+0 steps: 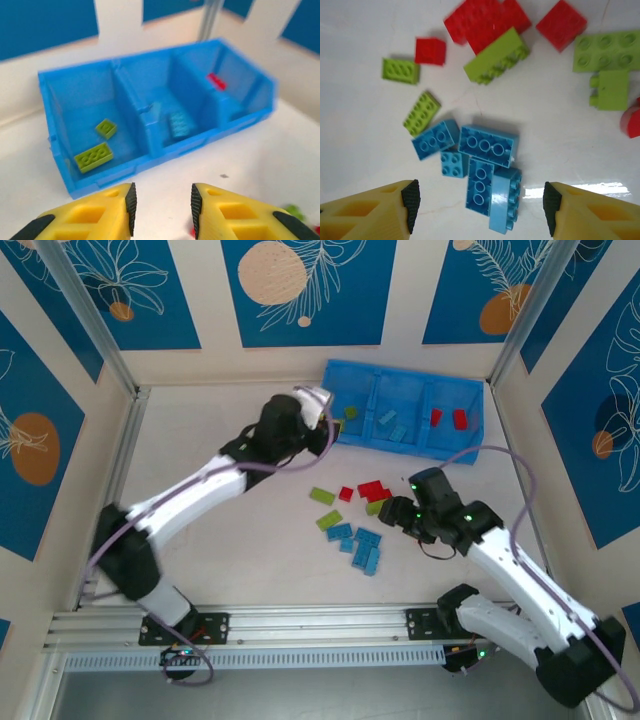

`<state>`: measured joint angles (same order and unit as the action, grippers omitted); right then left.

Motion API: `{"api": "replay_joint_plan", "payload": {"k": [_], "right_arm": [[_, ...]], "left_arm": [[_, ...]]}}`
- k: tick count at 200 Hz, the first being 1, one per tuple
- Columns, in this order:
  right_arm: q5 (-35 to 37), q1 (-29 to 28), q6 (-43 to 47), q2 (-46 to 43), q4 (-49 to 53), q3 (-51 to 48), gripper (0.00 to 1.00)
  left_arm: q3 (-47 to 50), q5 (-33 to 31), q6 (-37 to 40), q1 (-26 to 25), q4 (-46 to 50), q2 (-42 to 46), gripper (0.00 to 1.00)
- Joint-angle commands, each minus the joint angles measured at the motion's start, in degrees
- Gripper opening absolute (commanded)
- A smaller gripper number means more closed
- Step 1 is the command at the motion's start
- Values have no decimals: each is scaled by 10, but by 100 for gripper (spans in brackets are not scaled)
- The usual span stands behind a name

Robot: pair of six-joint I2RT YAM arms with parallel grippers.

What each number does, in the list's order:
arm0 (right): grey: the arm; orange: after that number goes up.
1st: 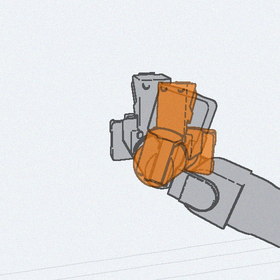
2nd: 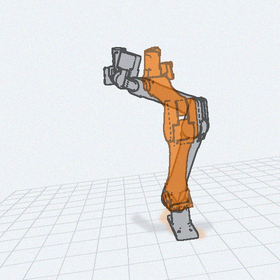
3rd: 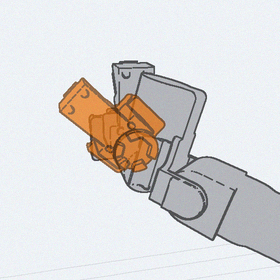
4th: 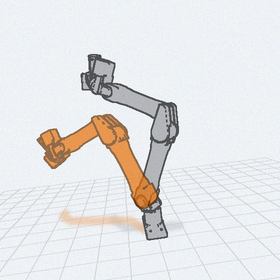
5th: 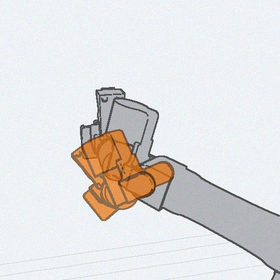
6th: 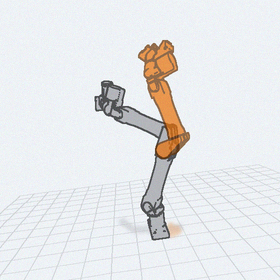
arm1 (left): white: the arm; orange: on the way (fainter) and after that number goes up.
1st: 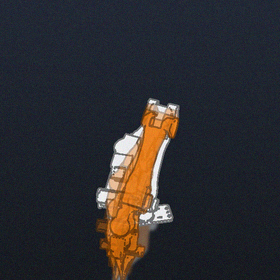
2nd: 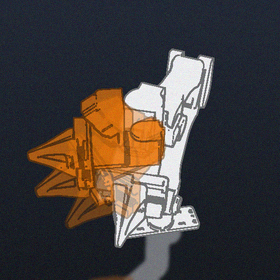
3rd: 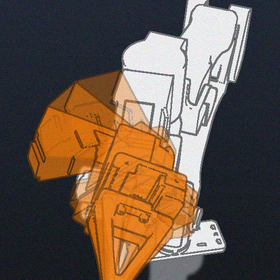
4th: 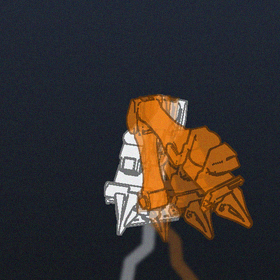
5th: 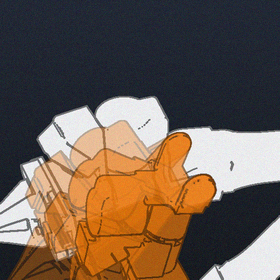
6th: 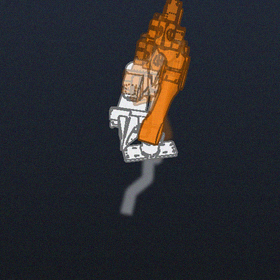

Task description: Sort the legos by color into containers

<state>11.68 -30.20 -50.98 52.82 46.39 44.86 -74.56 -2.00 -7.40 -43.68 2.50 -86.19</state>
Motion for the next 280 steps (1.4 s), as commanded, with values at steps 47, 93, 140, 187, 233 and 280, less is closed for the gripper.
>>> {"api": "replay_joint_plan", "payload": {"k": [47,93,140,187,233,280], "right_arm": [[40,-127,-80,122,-18,-24,69],[44,-175,-129,170,-9,-48,67],[49,-193,-170,220,-22,-57,45],[69,-201,-191,243,-9,-54,23],[174,-207,-208,133,72,-9,14],[203,-16,-3,42,15,93,14]], "left_arm": [[295,-95,56,-101,46,302,55],[471,-144,103,-102,-68,390,95],[533,-157,98,-102,-99,399,100],[542,-169,99,-102,-99,429,100],[545,-179,100,-102,-96,441,100],[553,-173,100,-102,-104,451,100]]}}
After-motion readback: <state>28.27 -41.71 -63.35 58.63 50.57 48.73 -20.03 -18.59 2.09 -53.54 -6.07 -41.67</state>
